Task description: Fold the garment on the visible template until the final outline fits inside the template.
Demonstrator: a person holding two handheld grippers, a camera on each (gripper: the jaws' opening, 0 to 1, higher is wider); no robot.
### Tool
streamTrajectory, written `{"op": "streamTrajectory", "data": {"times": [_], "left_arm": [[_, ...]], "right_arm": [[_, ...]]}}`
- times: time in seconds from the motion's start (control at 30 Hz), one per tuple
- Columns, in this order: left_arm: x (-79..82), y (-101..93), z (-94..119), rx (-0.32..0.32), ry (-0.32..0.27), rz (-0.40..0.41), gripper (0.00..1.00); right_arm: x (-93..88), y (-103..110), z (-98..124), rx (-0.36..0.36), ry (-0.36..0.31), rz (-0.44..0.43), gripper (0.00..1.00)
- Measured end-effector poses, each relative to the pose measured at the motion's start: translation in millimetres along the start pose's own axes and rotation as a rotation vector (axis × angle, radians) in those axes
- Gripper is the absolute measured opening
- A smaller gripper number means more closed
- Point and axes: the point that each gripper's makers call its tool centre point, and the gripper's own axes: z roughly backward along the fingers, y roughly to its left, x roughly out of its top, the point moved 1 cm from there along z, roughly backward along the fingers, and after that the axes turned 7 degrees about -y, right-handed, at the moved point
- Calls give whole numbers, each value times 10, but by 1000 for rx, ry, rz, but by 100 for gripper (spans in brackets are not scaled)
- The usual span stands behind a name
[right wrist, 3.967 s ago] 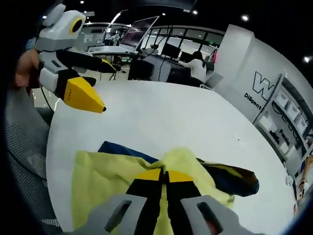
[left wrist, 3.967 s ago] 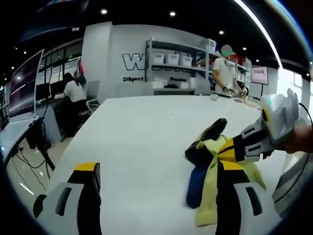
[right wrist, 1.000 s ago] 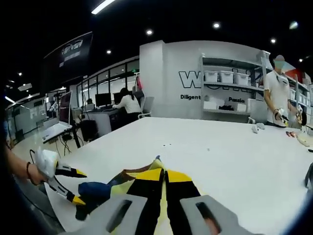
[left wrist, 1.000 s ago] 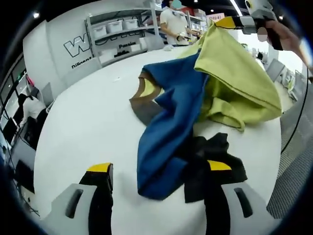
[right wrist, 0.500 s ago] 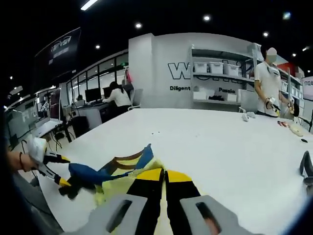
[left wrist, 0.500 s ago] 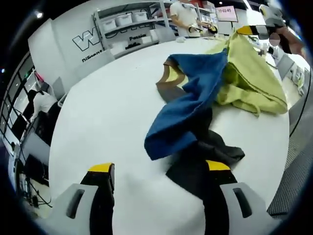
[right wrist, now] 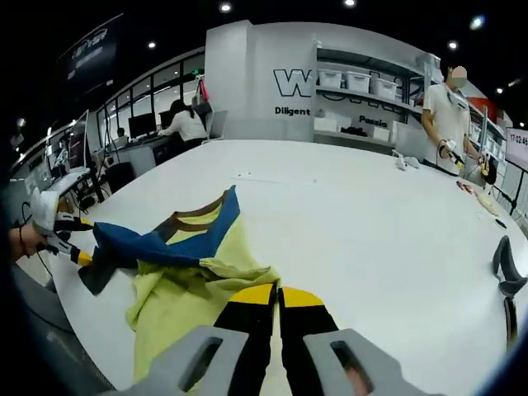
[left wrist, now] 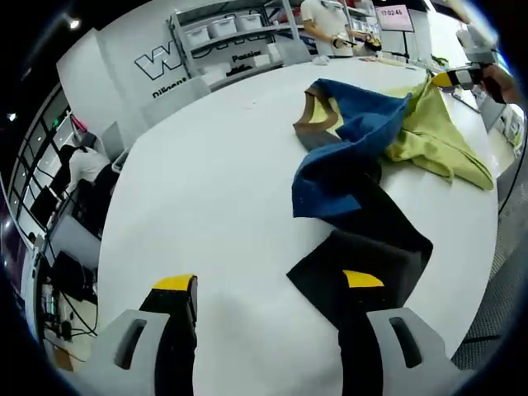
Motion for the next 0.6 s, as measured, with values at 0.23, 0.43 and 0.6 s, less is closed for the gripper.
{"op": "streamTrajectory", "data": {"times": [0.23, 0.43, 0.6], "left_arm": [[-4, 9, 10, 8, 7, -10, 62], [-24, 2, 25, 5, 20, -5, 61], [-42, -9, 59, 2, 19, 29, 65]], "right_arm": [[-250, -35, 36, -10, 86, -4, 0], [-311, -43, 75, -13, 123, 45, 0], [-91, -17, 86, -12, 80, 95, 20]]}}
